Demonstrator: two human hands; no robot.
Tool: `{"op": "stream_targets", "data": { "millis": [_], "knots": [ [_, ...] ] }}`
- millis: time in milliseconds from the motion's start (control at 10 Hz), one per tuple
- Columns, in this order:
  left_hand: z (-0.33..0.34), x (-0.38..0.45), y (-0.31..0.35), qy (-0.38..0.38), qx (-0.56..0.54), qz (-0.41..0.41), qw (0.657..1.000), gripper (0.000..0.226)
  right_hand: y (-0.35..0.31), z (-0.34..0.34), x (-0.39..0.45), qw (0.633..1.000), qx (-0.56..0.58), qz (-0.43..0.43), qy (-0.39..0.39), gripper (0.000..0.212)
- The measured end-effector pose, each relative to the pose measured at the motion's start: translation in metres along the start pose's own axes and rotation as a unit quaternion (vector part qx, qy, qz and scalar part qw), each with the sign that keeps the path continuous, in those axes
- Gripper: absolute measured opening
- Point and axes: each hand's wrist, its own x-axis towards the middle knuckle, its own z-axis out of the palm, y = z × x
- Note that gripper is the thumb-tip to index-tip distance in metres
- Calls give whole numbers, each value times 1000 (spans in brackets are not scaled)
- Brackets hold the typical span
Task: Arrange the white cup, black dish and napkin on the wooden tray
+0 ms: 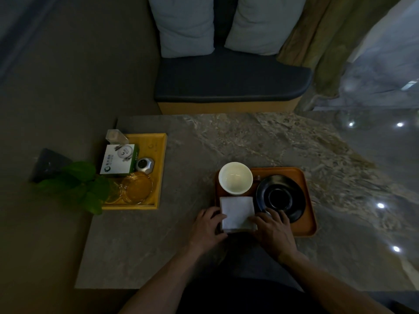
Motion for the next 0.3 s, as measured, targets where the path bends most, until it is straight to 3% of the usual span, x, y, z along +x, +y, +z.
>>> {"op": "stream_targets", "data": {
  "millis": [300],
  "knots": [
    [-36, -6, 2, -46, -43, 4, 998, 54, -9, -17, -14, 997, 56, 40, 25, 42]
  ]
}}
